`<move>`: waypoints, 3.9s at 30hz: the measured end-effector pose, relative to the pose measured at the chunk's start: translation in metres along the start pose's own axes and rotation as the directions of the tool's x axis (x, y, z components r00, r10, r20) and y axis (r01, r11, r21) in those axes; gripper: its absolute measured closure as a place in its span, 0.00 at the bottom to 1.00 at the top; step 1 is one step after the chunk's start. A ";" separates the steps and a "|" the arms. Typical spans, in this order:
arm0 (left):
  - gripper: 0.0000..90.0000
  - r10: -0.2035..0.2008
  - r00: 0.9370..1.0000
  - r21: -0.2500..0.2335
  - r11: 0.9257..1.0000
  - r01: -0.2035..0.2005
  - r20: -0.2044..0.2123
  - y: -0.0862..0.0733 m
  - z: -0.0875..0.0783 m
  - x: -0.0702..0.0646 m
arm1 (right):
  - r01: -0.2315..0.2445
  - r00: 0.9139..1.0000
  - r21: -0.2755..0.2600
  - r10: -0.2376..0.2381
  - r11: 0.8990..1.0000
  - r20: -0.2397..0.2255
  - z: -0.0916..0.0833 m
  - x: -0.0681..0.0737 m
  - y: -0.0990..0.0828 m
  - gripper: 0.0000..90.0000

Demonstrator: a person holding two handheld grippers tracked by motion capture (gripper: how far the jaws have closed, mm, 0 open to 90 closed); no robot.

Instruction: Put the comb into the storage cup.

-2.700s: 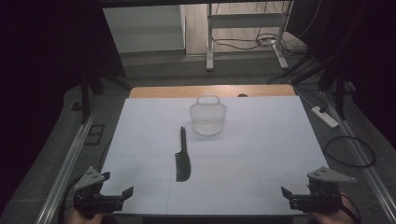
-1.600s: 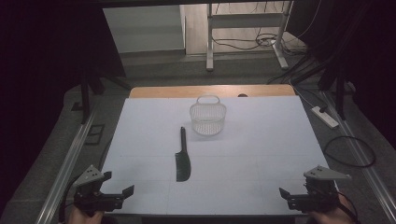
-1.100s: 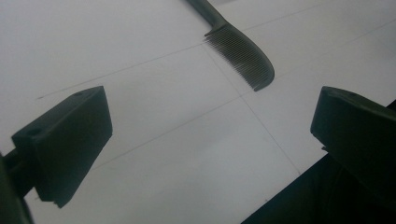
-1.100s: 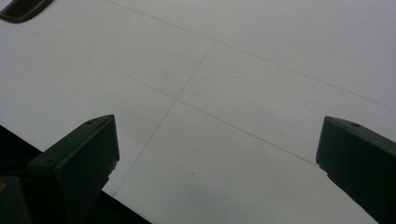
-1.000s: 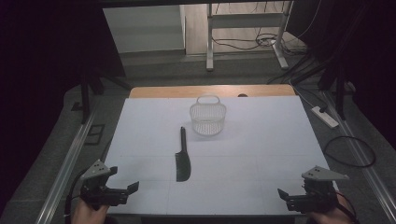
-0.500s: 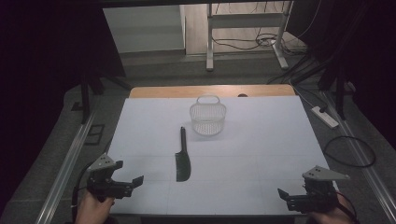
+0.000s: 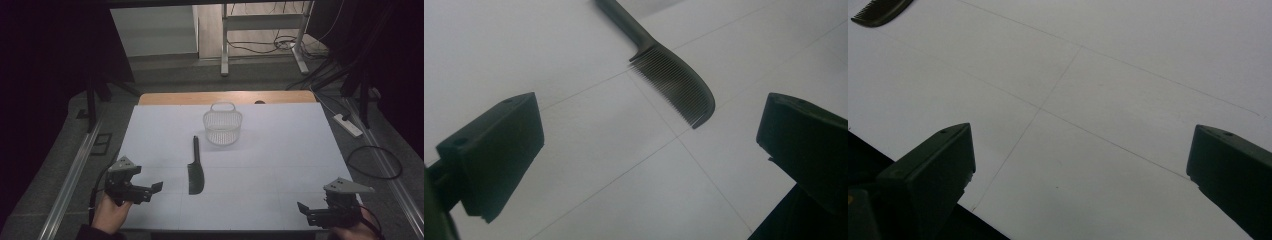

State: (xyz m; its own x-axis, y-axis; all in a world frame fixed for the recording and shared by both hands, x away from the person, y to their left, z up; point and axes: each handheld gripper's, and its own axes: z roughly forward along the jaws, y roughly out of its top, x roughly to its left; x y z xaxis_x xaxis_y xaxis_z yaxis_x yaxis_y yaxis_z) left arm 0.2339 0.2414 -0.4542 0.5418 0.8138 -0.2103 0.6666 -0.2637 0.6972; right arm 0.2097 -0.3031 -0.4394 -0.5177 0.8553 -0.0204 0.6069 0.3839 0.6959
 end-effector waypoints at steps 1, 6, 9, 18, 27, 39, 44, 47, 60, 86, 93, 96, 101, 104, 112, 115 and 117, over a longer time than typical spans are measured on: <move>0.00 0.000 1.000 0.003 1.000 0.000 0.000 0.001 0.001 0.000 | 0.000 1.000 0.000 0.000 1.000 0.000 0.000 0.000 0.000 0.00; 0.00 -0.002 1.000 0.010 1.000 0.002 0.005 0.008 0.008 0.002 | -0.001 1.000 0.003 0.001 1.000 -0.001 0.000 0.000 0.000 0.00; 0.00 -0.004 1.000 0.006 1.000 0.004 0.013 0.013 0.012 0.003 | 0.000 1.000 0.004 0.000 1.000 -0.001 0.000 0.000 0.000 0.00; 0.00 -0.002 1.000 -0.006 1.000 0.002 0.013 0.023 0.021 0.003 | 0.001 1.000 0.006 -0.001 1.000 -0.002 0.001 0.000 0.000 0.00; 0.00 0.031 0.999 0.014 0.999 -0.032 0.029 0.038 0.035 0.000 | 0.001 1.000 0.008 -0.001 1.000 -0.002 0.001 0.000 0.000 0.00; 0.00 0.071 0.996 0.057 0.996 -0.074 0.051 0.058 0.057 -0.002 | 0.003 1.000 0.009 -0.003 1.000 -0.004 0.001 0.000 0.000 0.00; 0.00 0.079 0.995 0.061 0.995 -0.083 0.062 0.065 0.065 -0.003 | 0.003 1.000 0.008 -0.003 1.000 -0.004 0.001 0.000 0.000 0.00; 0.00 0.082 0.995 0.067 0.994 -0.086 0.064 0.069 0.069 -0.003 | 0.003 1.000 0.008 -0.003 1.000 -0.004 0.001 0.000 0.000 0.00; 0.00 0.082 0.994 0.079 0.993 -0.088 0.076 0.085 0.087 -0.003 | 0.003 1.000 0.009 -0.003 1.000 -0.005 0.001 0.000 0.000 0.00; 0.00 0.115 0.991 0.114 0.986 -0.122 0.066 0.114 0.122 0.000 | 0.001 1.000 0.013 -0.001 1.000 -0.011 0.001 -0.001 0.000 0.00; 0.00 0.134 0.989 0.140 0.980 -0.142 0.064 0.122 0.136 -0.003 | 0.001 1.000 0.013 0.000 1.000 -0.012 0.001 -0.001 0.000 0.00; 0.00 0.137 0.988 0.145 0.979 -0.146 0.065 0.123 0.139 -0.004 | 0.000 1.000 0.014 0.000 1.000 -0.013 0.001 -0.001 0.000 0.00; 0.00 0.140 0.987 0.164 0.975 -0.151 0.078 0.128 0.149 -0.006 | -0.002 1.000 0.011 0.002 1.000 -0.015 0.001 -0.001 0.000 0.00; 0.00 0.149 0.986 0.172 0.972 -0.161 0.079 0.129 0.153 -0.007 | -0.002 1.000 0.011 0.002 1.000 -0.015 0.001 -0.001 0.000 0.00; 0.06 0.179 0.981 0.191 0.963 -0.190 0.071 0.130 0.159 -0.010 | -0.002 1.000 0.012 0.002 1.000 -0.015 0.001 -0.001 0.000 0.00; 0.28 0.189 0.979 0.192 0.961 -0.200 0.074 0.130 0.158 -0.010 | 0.000 1.000 0.012 0.001 1.000 -0.015 0.001 -0.001 0.000 0.00; 0.44 0.188 0.979 0.197 0.960 -0.200 0.077 0.130 0.158 -0.010 | 0.000 1.000 0.011 0.000 1.000 -0.015 0.001 -0.001 0.000 0.00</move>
State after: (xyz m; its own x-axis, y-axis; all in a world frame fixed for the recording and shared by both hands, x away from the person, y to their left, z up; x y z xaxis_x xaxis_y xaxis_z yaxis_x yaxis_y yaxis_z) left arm 0.3964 0.1175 -0.4695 0.6953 0.7072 -0.1277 0.6325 -0.5179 0.5759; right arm 0.2110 -0.3037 -0.4400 -0.5267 0.8500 -0.0095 0.6135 0.3878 0.6879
